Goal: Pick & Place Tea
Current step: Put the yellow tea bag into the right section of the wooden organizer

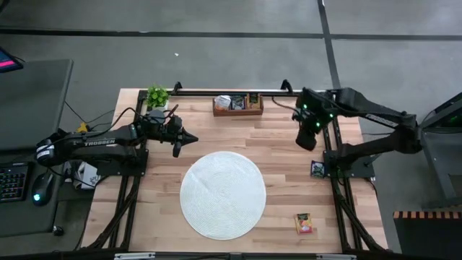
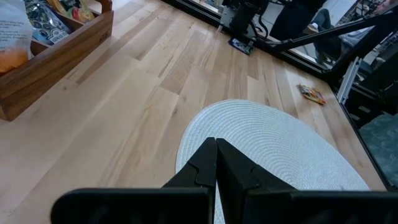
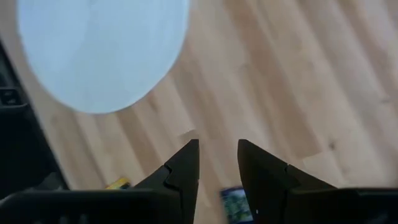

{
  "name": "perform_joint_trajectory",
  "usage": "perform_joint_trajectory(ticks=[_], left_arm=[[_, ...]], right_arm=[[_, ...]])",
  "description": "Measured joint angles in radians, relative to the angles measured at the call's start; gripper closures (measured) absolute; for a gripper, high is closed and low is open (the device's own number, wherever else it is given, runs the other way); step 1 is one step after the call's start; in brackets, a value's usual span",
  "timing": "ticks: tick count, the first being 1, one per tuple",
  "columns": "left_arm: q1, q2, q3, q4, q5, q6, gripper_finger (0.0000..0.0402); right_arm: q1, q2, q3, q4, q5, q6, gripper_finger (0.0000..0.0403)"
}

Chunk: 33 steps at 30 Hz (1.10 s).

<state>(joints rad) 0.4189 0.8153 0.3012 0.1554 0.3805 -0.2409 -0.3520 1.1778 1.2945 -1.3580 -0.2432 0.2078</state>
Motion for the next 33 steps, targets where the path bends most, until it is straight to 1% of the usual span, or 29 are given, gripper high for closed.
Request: perform_joint_trajectory(ticks=[4, 10, 13, 16, 17, 22, 28, 33], left_arm=[[0.0, 0.0, 0.0, 0.0, 0.0, 0.0, 0.0401], [0.0, 0.0, 0.0, 0.0, 0.0, 0.0, 0.0401], [0.0, 0.0, 0.0, 0.0, 0.0, 0.0, 0.0401], [0.0, 0.0, 0.0, 0.0, 0.0, 0.0, 0.0401], [0.0, 0.0, 0.0, 0.0, 0.0, 0.0, 0.0401], [0.0, 0.0, 0.0, 0.0, 0.0, 0.0, 0.0401], [0.0, 0.0, 0.0, 0.0, 0.0, 0.0, 0.0401], [0.0, 0.0, 0.0, 0.0, 0.0, 0.0, 0.0401]], right_arm=[[0.127, -0.021, 0.0, -0.004, 0.015, 0.111, 0.0297], [0.335, -0.019, -0.004, 0.005, 0.062, 0.264, 0.0297], [0.434, -0.018, -0.048, 0.04, 0.049, 0.325, 0.0297], [0.527, -0.017, -0.123, 0.109, 0.013, 0.393, 0.0297], [0.56, -0.02, -0.153, 0.14, 0.019, 0.435, 0.0297], [0.747, -0.071, -0.32, 0.359, 0.077, 0.604, 0.0297], [0.984, -0.133, -0.517, 0.561, 0.171, 0.821, 0.0297], [1.166, -0.145, -0.649, 0.728, 0.209, 1.0, 0.0297]])
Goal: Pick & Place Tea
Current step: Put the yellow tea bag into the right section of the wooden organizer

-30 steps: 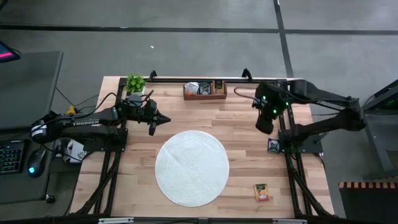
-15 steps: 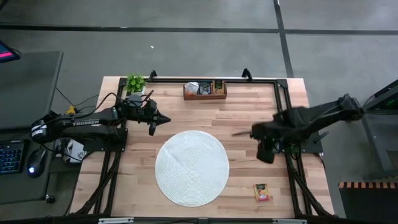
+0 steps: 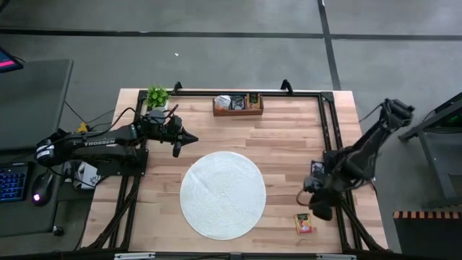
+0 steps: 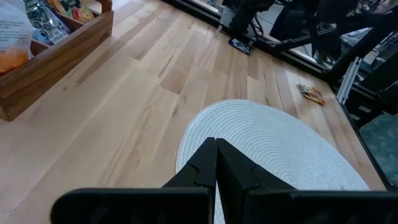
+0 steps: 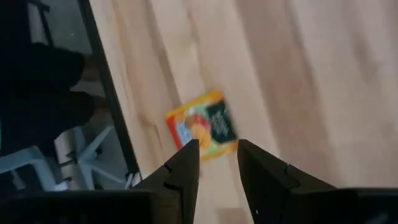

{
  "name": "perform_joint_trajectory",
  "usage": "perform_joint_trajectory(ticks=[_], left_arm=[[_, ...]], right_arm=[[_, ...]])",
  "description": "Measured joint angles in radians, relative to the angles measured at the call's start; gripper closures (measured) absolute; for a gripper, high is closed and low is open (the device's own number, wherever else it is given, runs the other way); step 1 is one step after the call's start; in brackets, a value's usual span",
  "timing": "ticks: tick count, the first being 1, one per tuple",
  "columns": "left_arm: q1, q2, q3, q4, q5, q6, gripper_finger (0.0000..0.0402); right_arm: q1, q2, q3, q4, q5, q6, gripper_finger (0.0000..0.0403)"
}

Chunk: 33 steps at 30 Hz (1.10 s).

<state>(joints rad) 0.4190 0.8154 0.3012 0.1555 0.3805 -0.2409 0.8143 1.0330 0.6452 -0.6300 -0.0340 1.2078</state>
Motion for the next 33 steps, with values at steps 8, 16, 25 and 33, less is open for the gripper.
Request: perform_joint_trajectory(ticks=[8, 16, 25, 33], left_arm=[[0.0, 0.0, 0.0, 0.0, 0.0, 0.0, 0.0401], [0.0, 0.0, 0.0, 0.0, 0.0, 0.0, 0.0401], [0.0, 0.0, 0.0, 0.0, 0.0, 0.0, 0.0401], [0.0, 0.0, 0.0, 0.0, 0.0, 0.0, 0.0401]], right_arm=[[0.214, 0.001, -0.145, 0.168, 0.103, 0.189, 0.0297], [0.254, 0.003, -0.233, 0.348, 0.125, 0.089, 0.0279], [0.252, 0.083, -0.252, 0.389, 0.093, 0.043, 0.0201], [0.253, 0.267, -0.207, 0.406, 0.064, -0.009, 0.0175]])
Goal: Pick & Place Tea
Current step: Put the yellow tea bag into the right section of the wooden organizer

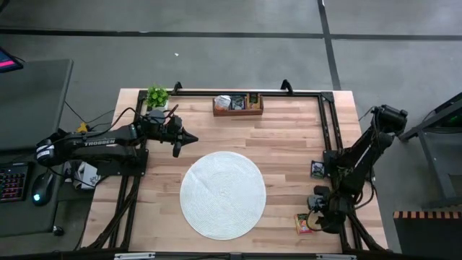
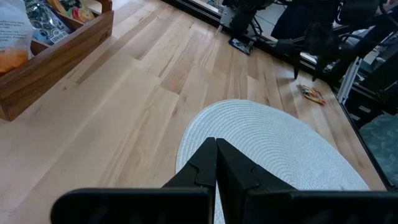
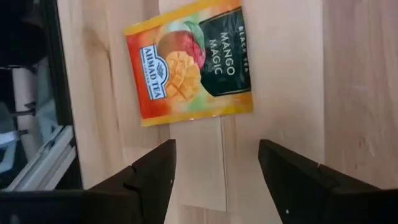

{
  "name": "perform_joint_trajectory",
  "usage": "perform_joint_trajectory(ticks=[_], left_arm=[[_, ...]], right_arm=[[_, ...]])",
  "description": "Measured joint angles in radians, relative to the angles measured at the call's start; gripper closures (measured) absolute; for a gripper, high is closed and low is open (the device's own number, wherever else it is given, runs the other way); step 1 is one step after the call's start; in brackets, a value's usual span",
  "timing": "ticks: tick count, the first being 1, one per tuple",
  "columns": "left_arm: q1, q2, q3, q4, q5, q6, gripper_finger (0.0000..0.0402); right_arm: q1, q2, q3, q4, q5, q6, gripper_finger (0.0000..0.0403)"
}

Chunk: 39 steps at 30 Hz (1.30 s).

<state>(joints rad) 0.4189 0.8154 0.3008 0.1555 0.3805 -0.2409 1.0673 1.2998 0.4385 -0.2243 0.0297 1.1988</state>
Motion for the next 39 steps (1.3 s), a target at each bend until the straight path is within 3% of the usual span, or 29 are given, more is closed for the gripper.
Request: perform_joint_trajectory(ticks=[16, 39], left_arm=[[0.0, 0.0, 0.0, 0.0, 0.0, 0.0, 0.0401], [0.0, 0.0, 0.0, 0.0, 0.0, 0.0, 0.0401]], right_arm=[[-0.027, 0.021, 0.008, 0.003, 0.115, 0.034, 0.0176], [-0.075, 0.091, 0.008, 0.106, 0.055, -0.013, 0.0176]])
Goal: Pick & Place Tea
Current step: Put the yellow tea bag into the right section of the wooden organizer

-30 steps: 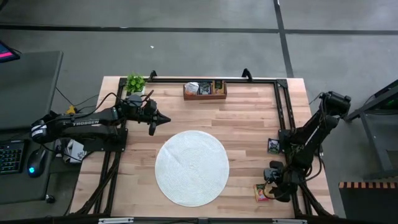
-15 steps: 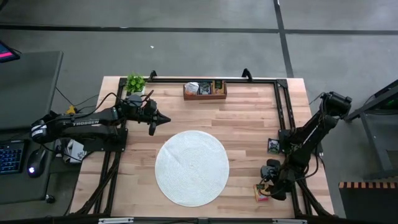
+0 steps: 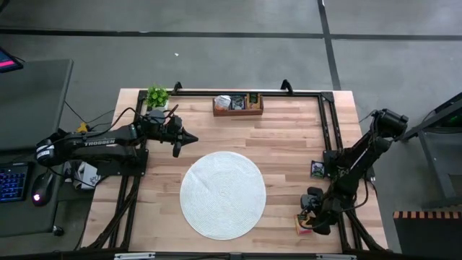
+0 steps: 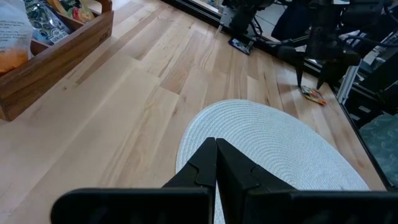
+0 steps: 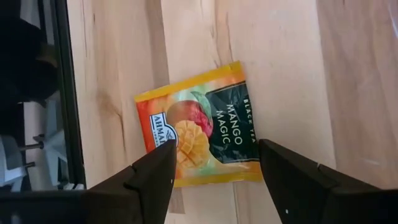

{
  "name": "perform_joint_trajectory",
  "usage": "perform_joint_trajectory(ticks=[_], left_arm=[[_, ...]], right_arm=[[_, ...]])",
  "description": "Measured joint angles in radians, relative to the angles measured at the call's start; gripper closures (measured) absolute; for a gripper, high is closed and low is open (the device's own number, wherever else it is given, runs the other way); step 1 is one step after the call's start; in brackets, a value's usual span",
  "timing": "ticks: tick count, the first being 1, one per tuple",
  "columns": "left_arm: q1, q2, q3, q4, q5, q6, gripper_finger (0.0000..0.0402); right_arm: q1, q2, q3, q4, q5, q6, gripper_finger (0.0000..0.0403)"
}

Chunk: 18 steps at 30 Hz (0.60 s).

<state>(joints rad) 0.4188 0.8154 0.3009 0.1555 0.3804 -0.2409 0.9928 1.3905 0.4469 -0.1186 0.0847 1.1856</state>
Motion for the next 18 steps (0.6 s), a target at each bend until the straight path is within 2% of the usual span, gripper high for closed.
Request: perform_joint_trajectory(ticks=[10, 18], left_arm=[[0.0, 0.0, 0.0, 0.0, 0.0, 0.0, 0.0401], [0.0, 0.0, 0.0, 0.0, 0.0, 0.0, 0.0401]], right_arm=[[0.015, 0.002, 0.0, -0.007, -0.004, 0.051, 0.0183], [0.016, 0.002, -0.002, -0.023, -0.004, 0.045, 0.0255]])
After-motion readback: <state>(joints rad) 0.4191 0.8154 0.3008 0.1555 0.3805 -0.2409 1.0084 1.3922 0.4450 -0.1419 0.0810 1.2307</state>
